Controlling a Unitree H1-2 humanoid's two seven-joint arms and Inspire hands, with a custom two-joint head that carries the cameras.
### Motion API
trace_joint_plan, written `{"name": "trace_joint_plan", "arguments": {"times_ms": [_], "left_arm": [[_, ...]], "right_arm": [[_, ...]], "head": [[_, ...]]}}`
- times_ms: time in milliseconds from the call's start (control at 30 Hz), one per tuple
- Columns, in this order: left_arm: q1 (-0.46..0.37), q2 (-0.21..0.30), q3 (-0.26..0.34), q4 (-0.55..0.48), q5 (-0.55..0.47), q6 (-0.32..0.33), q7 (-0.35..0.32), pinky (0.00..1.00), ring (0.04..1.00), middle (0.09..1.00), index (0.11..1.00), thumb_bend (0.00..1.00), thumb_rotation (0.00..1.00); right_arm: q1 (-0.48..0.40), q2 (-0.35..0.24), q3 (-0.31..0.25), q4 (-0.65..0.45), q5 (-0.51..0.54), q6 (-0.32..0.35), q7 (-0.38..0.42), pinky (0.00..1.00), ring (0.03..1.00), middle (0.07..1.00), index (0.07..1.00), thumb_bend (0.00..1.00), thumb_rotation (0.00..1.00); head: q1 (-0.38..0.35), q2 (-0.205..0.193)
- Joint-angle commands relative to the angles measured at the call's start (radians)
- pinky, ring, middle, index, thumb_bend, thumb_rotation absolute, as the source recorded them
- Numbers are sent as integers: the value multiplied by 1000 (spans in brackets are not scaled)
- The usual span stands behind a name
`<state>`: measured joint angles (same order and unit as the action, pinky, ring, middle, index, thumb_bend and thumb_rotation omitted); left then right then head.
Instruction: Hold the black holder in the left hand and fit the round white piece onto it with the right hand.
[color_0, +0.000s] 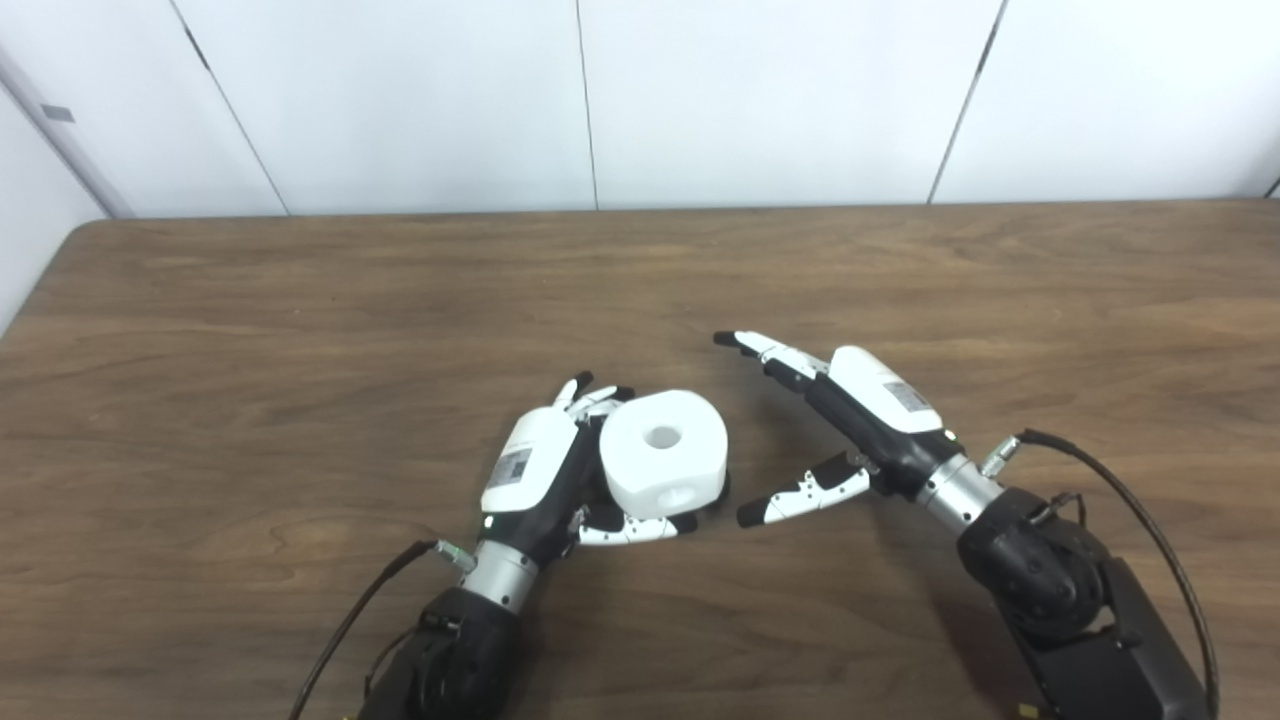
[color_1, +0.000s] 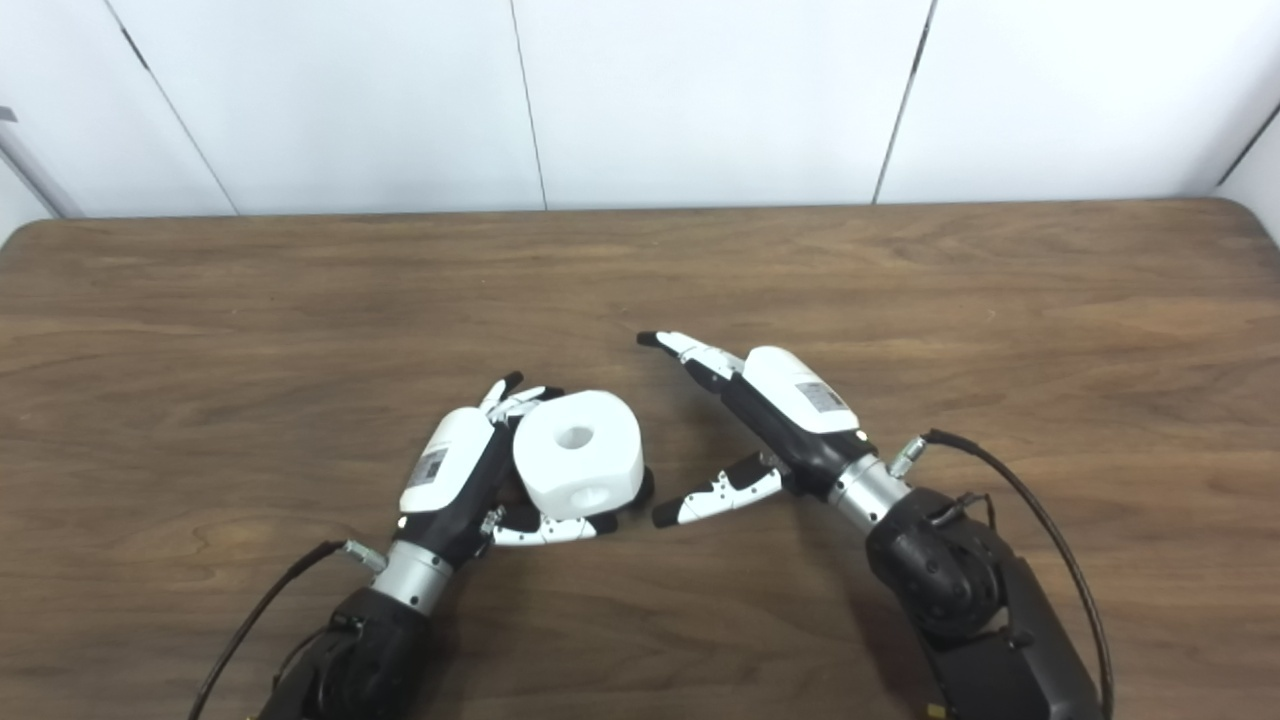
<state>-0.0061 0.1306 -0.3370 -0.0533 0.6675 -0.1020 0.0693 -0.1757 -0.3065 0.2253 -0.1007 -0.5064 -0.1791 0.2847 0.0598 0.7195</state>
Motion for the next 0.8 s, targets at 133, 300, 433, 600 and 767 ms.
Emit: {"name": "trace_joint_plan", "arguments": {"times_ms": [133,300,433,600,767], "left_arm": [[85,7,-2,88,-28,-17,14,1000,860,701,482,524,53],[81,25,16,89,-47,-26,13,1000,864,705,482,524,53],[74,43,27,89,-58,-29,11,1000,865,706,482,524,53],[63,75,38,88,-49,-40,8,1000,862,705,483,523,51],[57,117,47,78,-53,-49,-15,1000,863,703,483,523,51]], "right_arm": [[-1,-17,-34,-28,13,15,-23,778,894,940,946,784,406],[13,-9,-40,-15,6,22,-42,790,902,945,947,730,366],[17,-1,-36,0,-1,14,-64,785,900,942,943,710,349],[13,15,-31,3,-11,15,-87,791,904,938,937,698,305],[3,38,-33,-15,-21,30,-100,782,893,931,924,699,282]], "head": [[-11,-8],[-20,-13],[-26,-21],[-30,-17],[-38,-4]]}}
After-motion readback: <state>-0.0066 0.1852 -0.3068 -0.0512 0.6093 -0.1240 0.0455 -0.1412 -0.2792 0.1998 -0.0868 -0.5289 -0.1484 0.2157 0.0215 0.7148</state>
